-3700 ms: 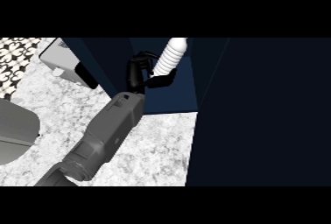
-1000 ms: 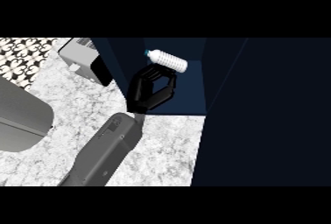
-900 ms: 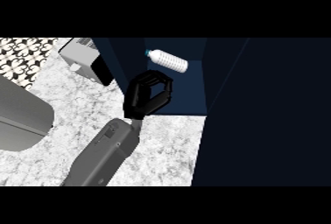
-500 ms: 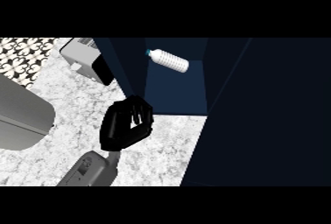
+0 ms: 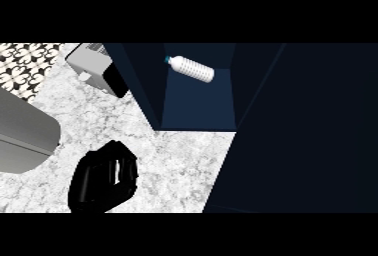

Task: Pick up the bottled water, place it into the cabinet and close the cabinet

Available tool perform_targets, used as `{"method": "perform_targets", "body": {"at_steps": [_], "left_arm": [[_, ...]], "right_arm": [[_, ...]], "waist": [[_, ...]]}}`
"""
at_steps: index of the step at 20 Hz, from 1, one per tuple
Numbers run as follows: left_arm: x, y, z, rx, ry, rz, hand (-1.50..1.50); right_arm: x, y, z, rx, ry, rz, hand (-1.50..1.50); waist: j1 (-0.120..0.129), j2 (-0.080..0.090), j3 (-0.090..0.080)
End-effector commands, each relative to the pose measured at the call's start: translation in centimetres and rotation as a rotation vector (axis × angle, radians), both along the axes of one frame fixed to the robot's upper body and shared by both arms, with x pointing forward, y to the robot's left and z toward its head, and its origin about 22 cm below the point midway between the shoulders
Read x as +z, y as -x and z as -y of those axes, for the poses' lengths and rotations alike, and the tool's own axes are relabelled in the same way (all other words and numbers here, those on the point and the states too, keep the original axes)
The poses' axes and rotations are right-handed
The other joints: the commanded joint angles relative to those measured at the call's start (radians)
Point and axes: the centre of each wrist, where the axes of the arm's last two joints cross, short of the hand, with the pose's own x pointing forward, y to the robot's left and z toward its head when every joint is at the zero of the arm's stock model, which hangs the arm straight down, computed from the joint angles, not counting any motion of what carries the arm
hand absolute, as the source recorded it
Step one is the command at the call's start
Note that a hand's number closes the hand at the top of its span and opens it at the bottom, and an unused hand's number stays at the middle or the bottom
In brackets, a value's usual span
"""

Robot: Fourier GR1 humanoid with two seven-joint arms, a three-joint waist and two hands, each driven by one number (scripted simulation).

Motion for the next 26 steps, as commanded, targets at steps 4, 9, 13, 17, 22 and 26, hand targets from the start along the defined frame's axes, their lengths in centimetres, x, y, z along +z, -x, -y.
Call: {"method": "perform_targets", "body": {"at_steps": [4, 9, 13, 17, 22, 26], "left_arm": [[0.4, 2.5, -3.5, 0.057, 0.0, 0.012, 1.5], [-0.3, 3.7, -5.0, 0.068, 0.034, 0.015, 1.5], [0.7, 5.1, -6.6, 0.048, 0.022, 0.018, 1.5], [1.3, 5.7, -8.3, 0.057, 0.025, 0.027, 1.5], [0.2, 5.9, -10.4, 0.04, 0.012, 0.021, 1.5], [0.8, 6.3, -10.6, 0.056, 0.0, 0.011, 1.5]], "right_arm": [[1.0, 0.9, -6.2, 0.176, -0.024, 0.041, 1.5], [1.4, -0.3, -8.9, 0.169, 0.061, 0.169, 1.5], [1.6, -2.1, -10.0, 0.088, 0.035, 0.206, 1.5], [2.6, -3.3, -10.2, -0.007, 0.03, 0.183, 1.5], [2.9, -7.4, -10.5, -0.081, -0.005, 0.105, 1.5], [4.1, -12.4, -11.0, -0.115, -0.056, -0.001, 1.5]], "waist": [[-0.002, 0.002, 0.0], [0.004, 0.003, -0.001], [0.025, 0.003, -0.001], [0.031, 0.003, -0.003], [0.043, 0.014, -0.002], [0.038, 0.015, 0.001]]}}
